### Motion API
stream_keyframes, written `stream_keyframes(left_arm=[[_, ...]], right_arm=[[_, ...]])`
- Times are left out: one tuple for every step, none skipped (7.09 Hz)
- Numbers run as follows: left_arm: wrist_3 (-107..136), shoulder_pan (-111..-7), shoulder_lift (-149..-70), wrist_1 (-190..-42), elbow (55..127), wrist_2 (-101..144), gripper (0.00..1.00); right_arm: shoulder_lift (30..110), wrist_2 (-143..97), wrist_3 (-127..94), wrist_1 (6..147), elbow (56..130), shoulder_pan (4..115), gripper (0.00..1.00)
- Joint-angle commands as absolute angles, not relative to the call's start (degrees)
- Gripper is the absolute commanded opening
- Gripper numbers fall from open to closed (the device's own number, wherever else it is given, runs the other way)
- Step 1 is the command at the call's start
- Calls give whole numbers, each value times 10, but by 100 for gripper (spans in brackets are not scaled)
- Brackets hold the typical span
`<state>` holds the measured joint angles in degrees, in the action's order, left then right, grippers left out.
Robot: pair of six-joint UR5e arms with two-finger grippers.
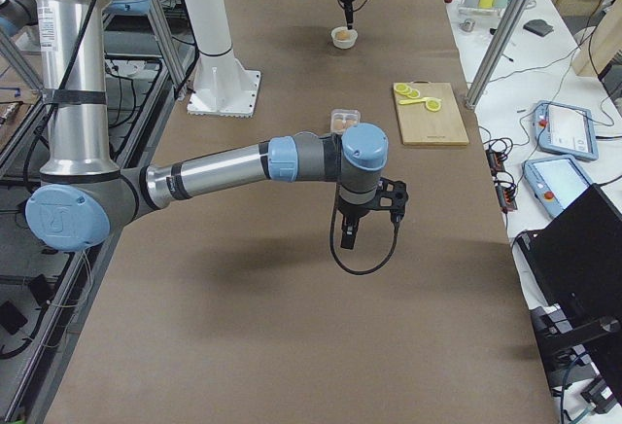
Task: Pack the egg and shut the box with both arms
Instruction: 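Move the left gripper over the brown egg in the white bowl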
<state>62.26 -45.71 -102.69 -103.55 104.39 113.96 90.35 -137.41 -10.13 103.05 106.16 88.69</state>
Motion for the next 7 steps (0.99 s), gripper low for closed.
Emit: stream_keyframes(left_arm=[[621,-446,-1028,-1036,1032,1137,85],[621,-441,-1029,-1036,1026,1129,85],[621,-436,-1032,-1037,1021,1122,84],[621,-434,-1033,-1037,1019,1122,83],[621,-428,-1036,-1037,1013,1121,82],[621,-415,-1038,-1035,1012,1113,82],[621,-414,-1041,-1035,1002,1109,82]], right_arm=[[904,-1377,-102,1031,1061,887,100],[904,-1377,-102,1031,1062,887,100],[904,-1377,-102,1031,1062,887,100],[903,-1377,-102,1031,1061,886,100],[903,-1377,-102,1031,1061,886,100],[903,-1377,-102,1031,1061,886,100],[903,-1377,-102,1032,1061,886,100]])
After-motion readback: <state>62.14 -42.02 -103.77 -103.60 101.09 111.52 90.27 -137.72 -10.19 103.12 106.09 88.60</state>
